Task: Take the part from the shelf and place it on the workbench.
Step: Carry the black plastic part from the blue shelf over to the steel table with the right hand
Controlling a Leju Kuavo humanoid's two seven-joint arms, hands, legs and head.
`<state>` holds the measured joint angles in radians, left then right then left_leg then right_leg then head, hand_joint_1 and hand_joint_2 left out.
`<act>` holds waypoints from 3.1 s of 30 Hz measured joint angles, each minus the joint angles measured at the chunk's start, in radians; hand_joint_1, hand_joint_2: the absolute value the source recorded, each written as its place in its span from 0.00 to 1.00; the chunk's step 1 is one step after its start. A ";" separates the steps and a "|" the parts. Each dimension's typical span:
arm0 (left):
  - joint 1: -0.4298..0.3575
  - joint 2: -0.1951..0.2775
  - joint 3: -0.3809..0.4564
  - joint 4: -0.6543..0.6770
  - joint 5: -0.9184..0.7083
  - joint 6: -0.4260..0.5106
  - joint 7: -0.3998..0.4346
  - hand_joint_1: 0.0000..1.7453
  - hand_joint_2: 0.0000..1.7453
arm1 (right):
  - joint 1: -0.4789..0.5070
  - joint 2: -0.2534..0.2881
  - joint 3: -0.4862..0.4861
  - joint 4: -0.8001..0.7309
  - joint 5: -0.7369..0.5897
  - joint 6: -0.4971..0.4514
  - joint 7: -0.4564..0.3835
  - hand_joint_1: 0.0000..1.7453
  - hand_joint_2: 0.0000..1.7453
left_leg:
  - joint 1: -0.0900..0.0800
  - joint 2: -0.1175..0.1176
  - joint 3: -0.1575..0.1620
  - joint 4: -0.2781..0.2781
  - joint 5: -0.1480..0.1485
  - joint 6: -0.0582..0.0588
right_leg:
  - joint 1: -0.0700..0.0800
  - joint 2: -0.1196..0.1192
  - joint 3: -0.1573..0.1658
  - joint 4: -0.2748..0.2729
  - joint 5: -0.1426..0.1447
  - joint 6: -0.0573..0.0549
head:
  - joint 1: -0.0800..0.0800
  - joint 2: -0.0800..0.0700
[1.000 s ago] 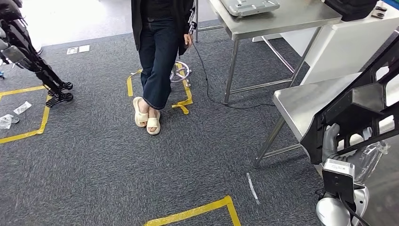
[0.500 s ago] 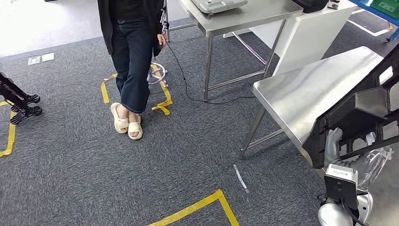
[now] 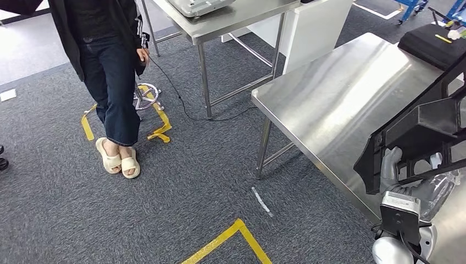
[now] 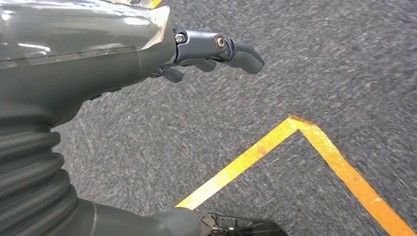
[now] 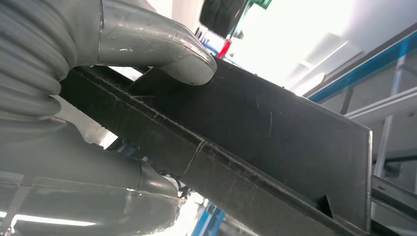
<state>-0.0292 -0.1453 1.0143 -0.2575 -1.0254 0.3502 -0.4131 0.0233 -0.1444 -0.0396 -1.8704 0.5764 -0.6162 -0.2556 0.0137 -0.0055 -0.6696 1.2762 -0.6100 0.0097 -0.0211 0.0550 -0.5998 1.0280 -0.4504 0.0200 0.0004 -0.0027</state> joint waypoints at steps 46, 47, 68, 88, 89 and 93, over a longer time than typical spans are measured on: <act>0.011 -0.009 0.003 -0.014 0.003 -0.004 -0.004 0.00 1.00 | -0.038 0.003 -0.004 0.007 0.004 0.021 0.001 0.95 1.00 | -0.008 0.058 0.094 -0.244 0.125 0.051 | 0.002 -0.052 -0.111 0.213 -0.078 0.048 | 0.008 0.000; 0.011 -0.009 0.003 -0.014 0.003 -0.004 -0.004 0.00 1.00 | -0.038 0.002 -0.004 0.008 0.004 0.021 0.001 0.95 1.00 | -0.008 0.068 0.096 -0.243 0.123 0.049 | 0.002 -0.072 -0.072 0.142 -0.053 0.055 | 0.008 0.000; 0.011 -0.010 0.003 -0.014 0.000 0.001 -0.005 0.00 1.00 | -0.045 0.004 0.011 0.014 0.005 0.012 -0.002 0.95 1.00 | 0.001 -0.055 0.098 -0.236 0.118 0.017 | -0.003 0.066 -0.003 -0.008 0.006 0.035 | -0.001 0.000; 0.009 -0.008 0.003 -0.014 -0.011 0.003 -0.006 0.00 1.00 | -0.029 -0.006 0.011 0.017 0.118 -0.060 -0.008 0.95 1.00 | -0.006 0.034 0.114 -0.257 0.120 0.039 | 0.003 -0.060 0.016 -0.012 -0.002 0.044 | 0.003 0.000; 0.009 -0.008 0.003 -0.014 -0.011 0.004 -0.007 0.00 1.00 | -0.029 -0.006 0.011 0.018 0.123 -0.062 -0.006 0.95 1.00 | -0.006 0.034 0.115 -0.260 0.121 0.033 | 0.003 -0.060 0.016 -0.012 -0.003 0.041 | 0.003 0.000; 0.009 -0.008 0.003 -0.014 -0.011 0.004 -0.007 0.00 1.00 | -0.029 -0.006 0.011 0.021 0.135 -0.068 0.003 0.95 1.00 | -0.005 0.033 0.117 -0.263 0.123 0.019 | 0.005 -0.060 0.016 -0.012 -0.003 0.035 | 0.003 0.000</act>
<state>-0.0205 -0.1536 1.0178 -0.2712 -1.0361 0.3542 -0.4201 -0.0059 -0.1507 -0.0282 -1.8498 0.7115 -0.6843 -0.2528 0.0087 0.0278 -0.5530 1.0127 -0.4873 0.0287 -0.0164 -0.0055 -0.5839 1.0164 -0.4537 0.0555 0.0033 -0.0027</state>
